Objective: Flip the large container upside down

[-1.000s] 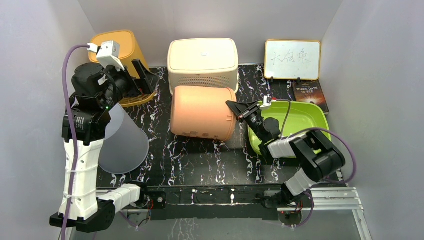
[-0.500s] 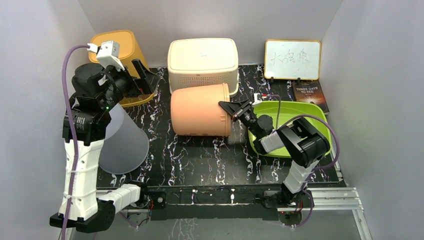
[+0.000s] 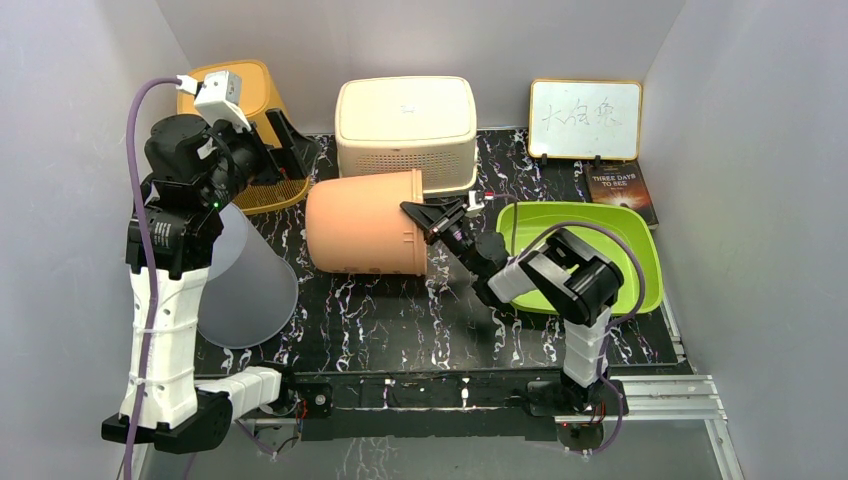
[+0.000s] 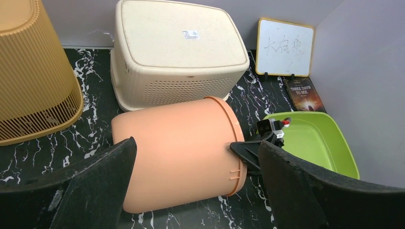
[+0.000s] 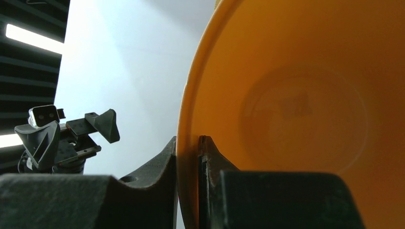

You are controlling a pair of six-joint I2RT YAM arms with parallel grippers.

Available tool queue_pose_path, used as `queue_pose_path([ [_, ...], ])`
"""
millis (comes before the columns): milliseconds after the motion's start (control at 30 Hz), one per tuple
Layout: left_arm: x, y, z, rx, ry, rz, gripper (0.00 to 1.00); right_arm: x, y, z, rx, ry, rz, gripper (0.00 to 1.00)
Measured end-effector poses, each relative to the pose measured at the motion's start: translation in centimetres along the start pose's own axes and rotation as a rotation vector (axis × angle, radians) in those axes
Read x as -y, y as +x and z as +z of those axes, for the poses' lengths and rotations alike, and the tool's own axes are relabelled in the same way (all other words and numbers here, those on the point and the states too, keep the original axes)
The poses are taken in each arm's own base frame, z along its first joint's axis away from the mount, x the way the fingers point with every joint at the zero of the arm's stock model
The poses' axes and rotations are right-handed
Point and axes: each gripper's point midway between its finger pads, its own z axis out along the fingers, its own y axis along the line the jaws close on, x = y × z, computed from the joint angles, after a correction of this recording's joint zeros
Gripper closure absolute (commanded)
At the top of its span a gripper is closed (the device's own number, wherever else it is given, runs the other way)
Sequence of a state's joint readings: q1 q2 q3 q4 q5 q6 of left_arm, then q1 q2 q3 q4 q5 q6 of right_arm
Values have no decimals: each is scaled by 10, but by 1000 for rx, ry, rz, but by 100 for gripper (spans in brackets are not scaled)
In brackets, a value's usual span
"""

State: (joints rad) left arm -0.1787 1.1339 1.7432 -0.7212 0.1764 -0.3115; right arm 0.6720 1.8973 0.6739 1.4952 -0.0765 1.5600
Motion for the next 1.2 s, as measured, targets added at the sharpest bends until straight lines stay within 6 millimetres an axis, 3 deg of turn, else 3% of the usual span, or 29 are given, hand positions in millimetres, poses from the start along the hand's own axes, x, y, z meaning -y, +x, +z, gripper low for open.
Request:
queue_pose_path([
  [300, -2, -1, 1, -4, -10, 20, 2, -7, 16, 24, 10, -39, 131, 100],
  [433, -2, -4, 4, -8, -12, 26, 2, -12, 33, 40, -25, -66, 171, 100],
  [633, -2, -7, 5, -4, -13, 33, 2, 1, 42, 45, -34, -48, 240, 100],
  [767, -4, -5, 5, -14, -23, 40, 2, 15, 20, 35, 26, -6, 278, 100],
  [933, -7, -3, 5, -18, -37, 46, 2, 46, -41, -1, 125, 101, 289, 99],
  [1033, -8, -2, 6, -17, -36, 45, 2, 58, -69, -17, 158, 141, 317, 93],
  [1200, -12, 10, 10, -37, -41, 38, 2, 68, -79, -32, 149, 183, 322, 72],
])
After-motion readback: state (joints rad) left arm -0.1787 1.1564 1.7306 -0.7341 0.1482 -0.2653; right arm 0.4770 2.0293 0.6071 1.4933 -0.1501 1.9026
